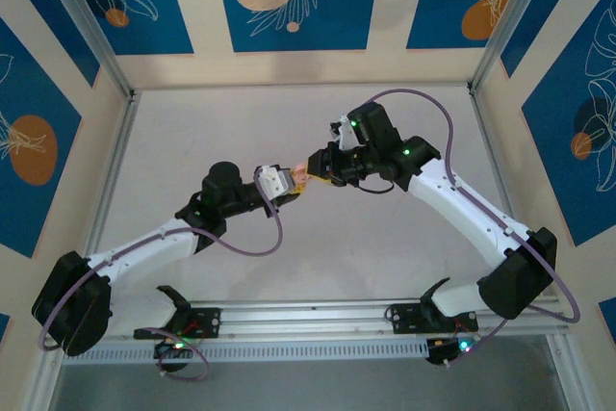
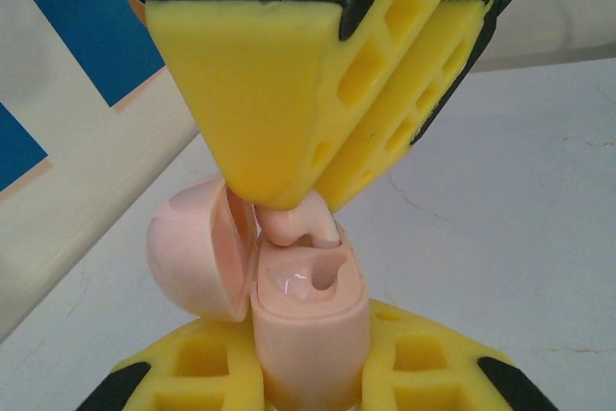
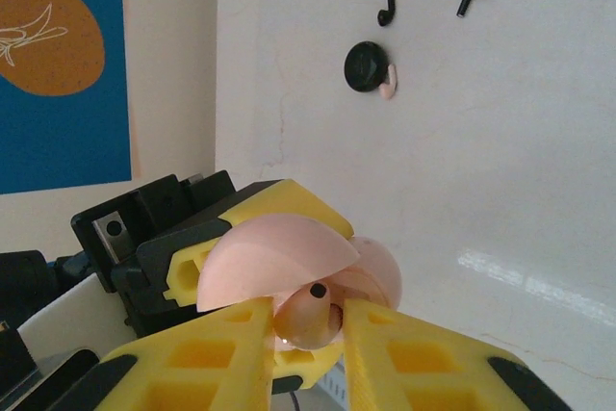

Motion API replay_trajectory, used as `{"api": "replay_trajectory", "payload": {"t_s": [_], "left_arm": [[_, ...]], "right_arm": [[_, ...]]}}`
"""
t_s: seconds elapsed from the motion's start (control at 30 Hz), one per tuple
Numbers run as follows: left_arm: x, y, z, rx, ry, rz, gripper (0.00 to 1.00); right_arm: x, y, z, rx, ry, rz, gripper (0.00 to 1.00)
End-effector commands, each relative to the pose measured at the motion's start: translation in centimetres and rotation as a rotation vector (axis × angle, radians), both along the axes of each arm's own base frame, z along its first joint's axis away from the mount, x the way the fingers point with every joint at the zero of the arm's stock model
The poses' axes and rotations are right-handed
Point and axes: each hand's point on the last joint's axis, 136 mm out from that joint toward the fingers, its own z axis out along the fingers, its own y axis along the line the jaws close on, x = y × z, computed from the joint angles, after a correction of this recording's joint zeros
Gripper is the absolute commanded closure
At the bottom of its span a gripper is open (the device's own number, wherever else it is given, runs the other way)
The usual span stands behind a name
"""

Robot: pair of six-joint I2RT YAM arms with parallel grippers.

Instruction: Insert wireless bluetooth earbuds into charging case

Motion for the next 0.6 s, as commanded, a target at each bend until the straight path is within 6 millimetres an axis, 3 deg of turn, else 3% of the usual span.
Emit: {"api": "replay_trajectory", "payload": {"t_s": [0.0, 0.33, 0.57], "left_arm": [[-0.1, 0.0, 3.4, -0.062, -0.103, -0.004, 0.82], [-0.2, -0.1, 3.6, -0.063, -0.106, -0.006, 0.83], [-0.2, -0.2, 3.6, -0.066, -0.107, -0.009, 0.83]], "right_arm": [[-0.3, -1.1, -0.9, -0.053, 0.035, -0.040, 0.75], [0.0, -2.2, -1.2, -0.096, 0.022, -0.069, 0.74], [0.1, -1.7, 0.2, -0.046, -0.026, -0.036, 0.60]]}}
